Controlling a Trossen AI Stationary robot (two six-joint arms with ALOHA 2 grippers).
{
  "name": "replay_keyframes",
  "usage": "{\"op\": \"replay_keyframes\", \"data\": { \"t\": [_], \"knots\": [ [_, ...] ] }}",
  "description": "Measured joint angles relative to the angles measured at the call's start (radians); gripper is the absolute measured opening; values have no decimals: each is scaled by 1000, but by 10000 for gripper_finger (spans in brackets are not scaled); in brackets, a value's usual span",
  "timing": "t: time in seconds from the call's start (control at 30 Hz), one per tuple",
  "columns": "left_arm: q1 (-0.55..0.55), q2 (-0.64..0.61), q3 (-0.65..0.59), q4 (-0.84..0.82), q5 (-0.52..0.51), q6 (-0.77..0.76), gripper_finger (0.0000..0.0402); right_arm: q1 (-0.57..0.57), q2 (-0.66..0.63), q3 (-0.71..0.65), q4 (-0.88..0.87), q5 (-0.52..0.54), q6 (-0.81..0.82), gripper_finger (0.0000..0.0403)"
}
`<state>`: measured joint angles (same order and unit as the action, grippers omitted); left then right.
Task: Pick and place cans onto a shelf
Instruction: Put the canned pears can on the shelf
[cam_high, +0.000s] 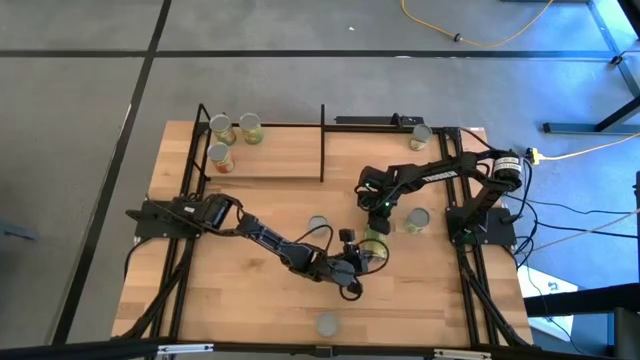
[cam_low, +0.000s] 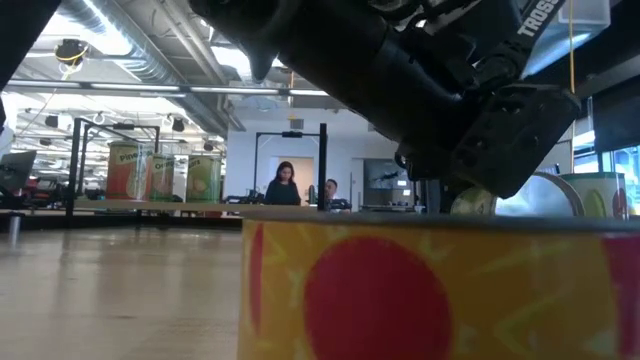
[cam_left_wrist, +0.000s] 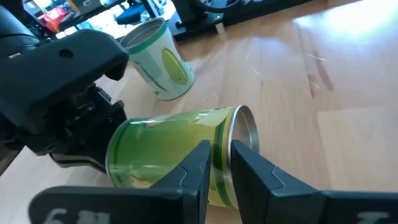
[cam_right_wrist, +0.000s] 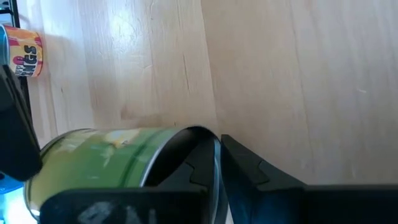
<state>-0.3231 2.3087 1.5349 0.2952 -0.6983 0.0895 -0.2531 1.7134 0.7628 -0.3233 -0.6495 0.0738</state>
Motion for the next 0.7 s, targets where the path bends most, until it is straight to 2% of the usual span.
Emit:
{"op": "replay_keyframes", "data": {
  "t": [0.37, 0.5, 0.7],
  "knots": [
    [-1, 0, 0, -10, -74, 95, 55, 0, 0, 0, 4, 2, 0, 32],
    [-4, 0, 0, -10, -138, 147, 55, 0, 0, 0, 4, 6, 0, 32],
    [-4, 0, 0, -12, -144, 157, 52, 0, 0, 0, 6, 7, 4, 32]
  ]
}}
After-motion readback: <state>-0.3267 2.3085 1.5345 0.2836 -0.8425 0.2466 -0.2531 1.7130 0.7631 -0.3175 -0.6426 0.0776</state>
